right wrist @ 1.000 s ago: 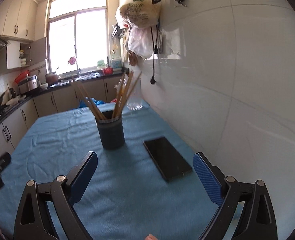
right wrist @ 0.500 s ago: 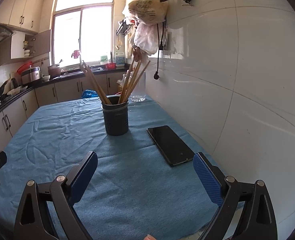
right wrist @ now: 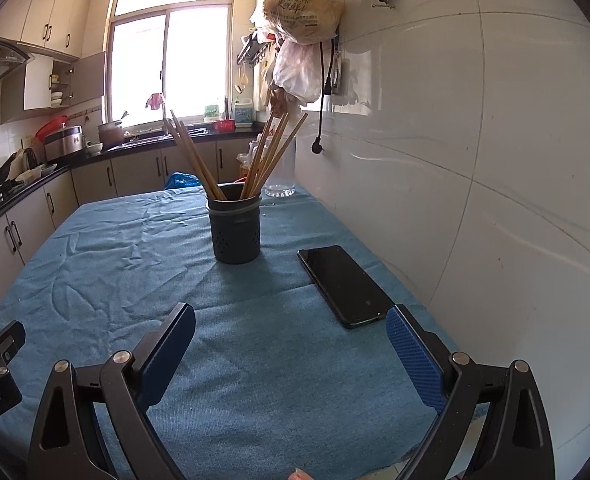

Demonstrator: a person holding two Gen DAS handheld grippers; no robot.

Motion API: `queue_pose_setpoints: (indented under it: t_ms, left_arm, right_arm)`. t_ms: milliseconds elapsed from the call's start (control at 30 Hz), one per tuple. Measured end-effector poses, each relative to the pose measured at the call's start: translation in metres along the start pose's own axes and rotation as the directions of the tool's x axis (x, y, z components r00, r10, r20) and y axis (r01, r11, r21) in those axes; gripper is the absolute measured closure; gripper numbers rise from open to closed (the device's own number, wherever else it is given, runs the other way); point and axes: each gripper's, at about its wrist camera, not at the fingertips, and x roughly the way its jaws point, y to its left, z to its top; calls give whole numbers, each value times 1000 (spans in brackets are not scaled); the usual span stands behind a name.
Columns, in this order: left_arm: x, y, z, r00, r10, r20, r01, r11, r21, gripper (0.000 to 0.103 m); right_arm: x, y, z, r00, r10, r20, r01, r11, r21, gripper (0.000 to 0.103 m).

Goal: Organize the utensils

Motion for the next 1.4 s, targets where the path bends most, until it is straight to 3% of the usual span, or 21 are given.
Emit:
queue_pose_setpoints:
  t_ms: [1400]
  left_arm:
    - [4, 3, -4, 1000, -2, -24, 2, 1000, -8, 0]
  right_arm:
    - [10, 13, -7, 999, 17, -47, -19, 999, -42, 5]
